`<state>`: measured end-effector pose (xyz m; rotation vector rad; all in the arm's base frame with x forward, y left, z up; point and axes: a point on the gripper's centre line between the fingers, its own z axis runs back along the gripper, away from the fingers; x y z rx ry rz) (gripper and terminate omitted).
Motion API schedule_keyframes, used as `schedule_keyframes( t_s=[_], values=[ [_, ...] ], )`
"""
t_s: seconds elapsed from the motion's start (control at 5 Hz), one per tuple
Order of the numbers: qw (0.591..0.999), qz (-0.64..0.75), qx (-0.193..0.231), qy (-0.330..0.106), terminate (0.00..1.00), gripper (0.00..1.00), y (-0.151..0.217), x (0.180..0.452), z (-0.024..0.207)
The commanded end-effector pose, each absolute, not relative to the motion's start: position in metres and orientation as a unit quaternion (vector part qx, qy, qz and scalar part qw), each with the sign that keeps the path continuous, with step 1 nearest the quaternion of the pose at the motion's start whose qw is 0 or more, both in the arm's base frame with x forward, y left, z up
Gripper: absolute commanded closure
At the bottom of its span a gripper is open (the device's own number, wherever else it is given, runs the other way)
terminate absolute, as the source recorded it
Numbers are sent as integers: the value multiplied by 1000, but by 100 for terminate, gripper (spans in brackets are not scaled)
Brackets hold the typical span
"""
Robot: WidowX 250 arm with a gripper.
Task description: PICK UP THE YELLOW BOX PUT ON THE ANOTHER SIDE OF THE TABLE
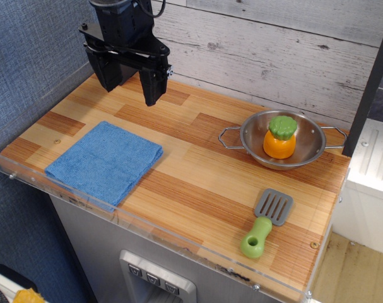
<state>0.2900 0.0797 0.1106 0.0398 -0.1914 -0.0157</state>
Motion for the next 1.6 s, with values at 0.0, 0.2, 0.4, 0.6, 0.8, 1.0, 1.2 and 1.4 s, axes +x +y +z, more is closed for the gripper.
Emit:
schedule_keyframes(
  t_s=[0.0, 0.2, 0.4, 0.6, 0.8, 1.0, 1.2, 1.4],
  values=[
    [995, -8, 20, -96, 0, 0, 80, 290, 111],
    [992, 2, -15, -123, 0, 0, 57, 297, 105],
    [990, -12, -40, -137, 0, 0, 30, 310, 105],
    [989, -41, -55, -131, 0, 0, -5, 333, 103],
    [989, -53, -59, -126, 0, 0, -27, 361, 98],
    [989, -55, -48, -126, 0, 0, -39, 383, 93],
    [989, -51, -45, -132, 0, 0, -50, 397, 90],
    [989, -64, -43, -128, 0, 0, -60, 396, 83]
  ],
)
